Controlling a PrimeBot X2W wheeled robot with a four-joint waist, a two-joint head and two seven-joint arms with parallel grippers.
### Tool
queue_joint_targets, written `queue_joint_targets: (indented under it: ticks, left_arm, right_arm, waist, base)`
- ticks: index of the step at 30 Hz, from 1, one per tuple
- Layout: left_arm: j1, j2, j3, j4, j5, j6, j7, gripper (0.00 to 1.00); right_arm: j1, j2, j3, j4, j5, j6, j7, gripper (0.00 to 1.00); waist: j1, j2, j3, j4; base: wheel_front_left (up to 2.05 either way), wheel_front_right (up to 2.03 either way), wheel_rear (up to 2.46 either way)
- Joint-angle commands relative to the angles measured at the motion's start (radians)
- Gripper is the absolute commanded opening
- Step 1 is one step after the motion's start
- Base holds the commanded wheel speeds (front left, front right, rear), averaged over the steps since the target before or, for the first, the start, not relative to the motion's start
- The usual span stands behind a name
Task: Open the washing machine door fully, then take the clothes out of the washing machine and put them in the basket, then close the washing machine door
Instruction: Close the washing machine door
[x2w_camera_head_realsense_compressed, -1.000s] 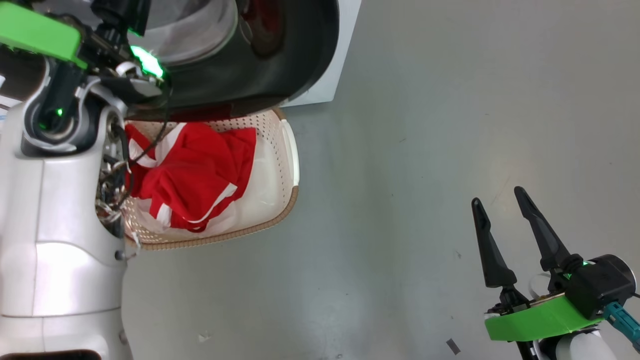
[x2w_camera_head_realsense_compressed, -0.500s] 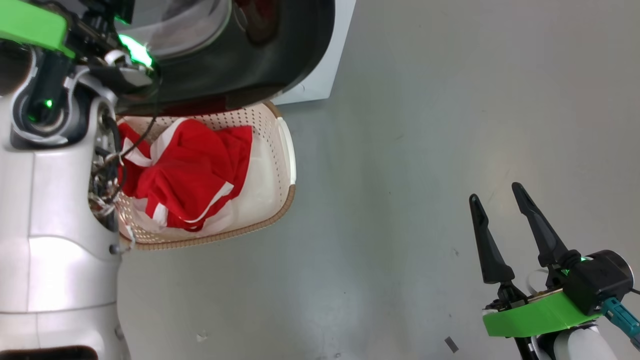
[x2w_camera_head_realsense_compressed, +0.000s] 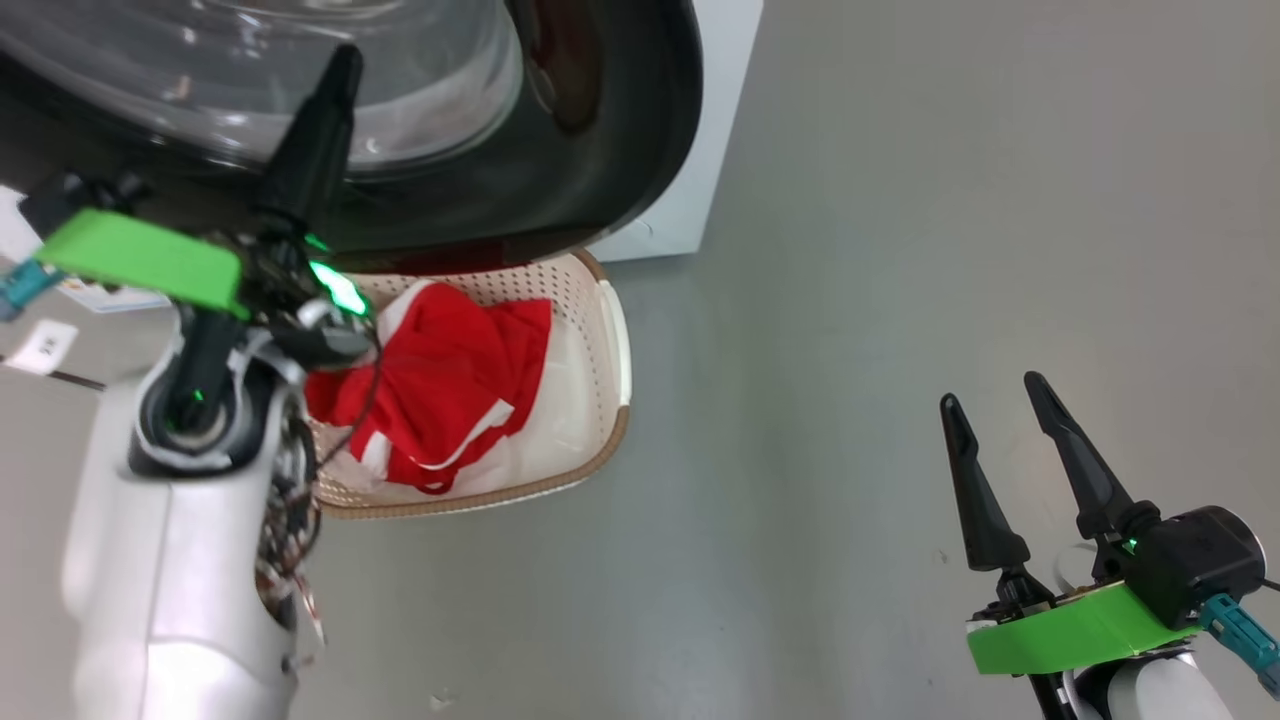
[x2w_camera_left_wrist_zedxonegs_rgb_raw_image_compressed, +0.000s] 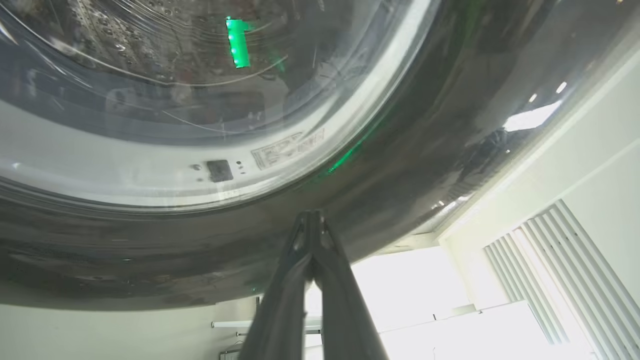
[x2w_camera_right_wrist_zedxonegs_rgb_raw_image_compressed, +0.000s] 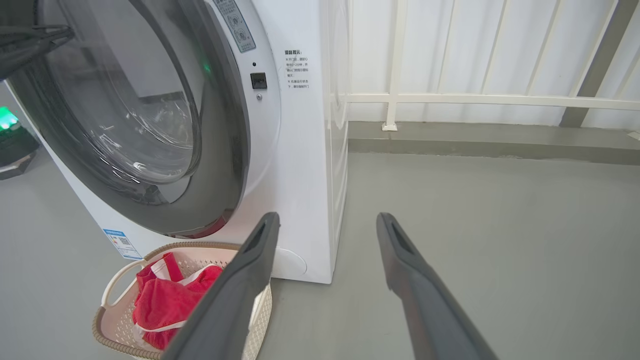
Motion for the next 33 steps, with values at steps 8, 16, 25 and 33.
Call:
queue_joint_targets:
  ticks: [8, 16, 25, 33]
  left_arm:
    - [0.2, 0.029, -0.046, -0.256, 0.12, -0.007, -0.106, 1.0]
    - [0.384, 0.102, -0.141, -0.41, 0.429, -0.007, -0.317, 1.0]
    - [0.532, 0.185, -0.195, -0.421, 0.877, 0.044, -0.546, 1.0]
    - [0.653, 0.166, -0.158, -0.474, 1.139, 0.113, -0.559, 1.0]
  right_arm:
    - [0.009, -0.013, 0.008, -0.016, 0.004, 0.006, -0.006, 1.0]
    - [0.022, -0.013, -0.001, -0.014, 0.001, 0.006, -0.006, 1.0]
    - [0.067, -0.013, -0.01, -0.012, 0.003, 0.006, -0.006, 1.0]
    - [0.107, -0.013, -0.022, -0.017, -0.003, 0.006, -0.006, 1.0]
  waist:
    - [0.0, 0.0, -0.087, 0.068]
    - [0.0, 0.0, -0.162, 0.095]
    - [0.0, 0.0, -0.251, 0.112]
    - [0.0, 0.0, -0.309, 0.114]
  base:
    - [0.0, 0.0, 0.0]
    - [0.0, 0.0, 0.0]
    - [0.0, 0.0, 0.0]
    - [0.0, 0.0, 0.0]
